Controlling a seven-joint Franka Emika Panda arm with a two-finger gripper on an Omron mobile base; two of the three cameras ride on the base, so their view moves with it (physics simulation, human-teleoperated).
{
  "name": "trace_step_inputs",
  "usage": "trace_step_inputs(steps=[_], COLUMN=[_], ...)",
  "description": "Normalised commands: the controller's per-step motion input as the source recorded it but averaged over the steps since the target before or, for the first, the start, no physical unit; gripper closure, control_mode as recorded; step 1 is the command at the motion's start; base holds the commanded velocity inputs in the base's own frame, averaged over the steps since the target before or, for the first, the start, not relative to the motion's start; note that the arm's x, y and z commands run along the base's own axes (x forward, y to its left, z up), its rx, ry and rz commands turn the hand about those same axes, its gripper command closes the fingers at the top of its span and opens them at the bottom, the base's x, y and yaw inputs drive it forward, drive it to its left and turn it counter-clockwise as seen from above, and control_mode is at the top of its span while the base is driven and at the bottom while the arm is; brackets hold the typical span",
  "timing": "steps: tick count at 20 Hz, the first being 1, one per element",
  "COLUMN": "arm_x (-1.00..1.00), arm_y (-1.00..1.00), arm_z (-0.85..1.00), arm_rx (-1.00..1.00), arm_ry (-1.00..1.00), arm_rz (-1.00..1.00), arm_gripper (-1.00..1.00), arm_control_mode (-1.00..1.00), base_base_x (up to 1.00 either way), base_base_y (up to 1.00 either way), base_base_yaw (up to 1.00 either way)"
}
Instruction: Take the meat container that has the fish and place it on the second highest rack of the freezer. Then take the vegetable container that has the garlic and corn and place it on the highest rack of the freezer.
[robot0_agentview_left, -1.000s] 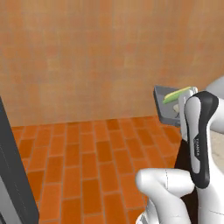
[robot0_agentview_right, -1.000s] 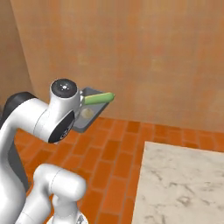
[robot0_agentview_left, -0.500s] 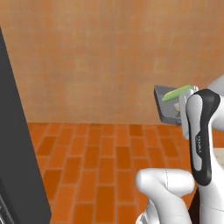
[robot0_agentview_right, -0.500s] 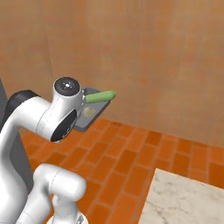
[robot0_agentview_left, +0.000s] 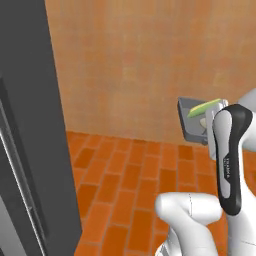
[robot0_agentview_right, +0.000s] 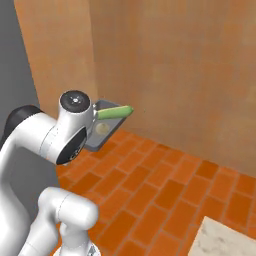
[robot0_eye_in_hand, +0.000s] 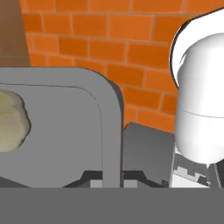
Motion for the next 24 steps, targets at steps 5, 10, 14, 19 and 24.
trace_step_inputs(steps=[5,10,14,19,24], arm_x=[0.0,0.0,0.0,0.0,0.0], arm_y=[0.0,0.0,0.0,0.0,0.0], arm_z=[0.0,0.0,0.0,0.0,0.0], arm_rx=[0.0,0.0,0.0,0.0,0.0], arm_ry=[0.0,0.0,0.0,0.0,0.0], arm_rz=[0.0,0.0,0.0,0.0,0.0], arm_gripper=[1.0,1.0,1.0,1.0,1.0], arm_control_mode=[1.0,1.0,1.0,1.0,1.0], base_base_x=[0.99,0.58,0.11,0.39,0.98], base_base_y=[-0.43,-0.53,-0.63,-0.74,-0.71], base_base_yaw=[0.31,0.43,0.63,0.55,0.46])
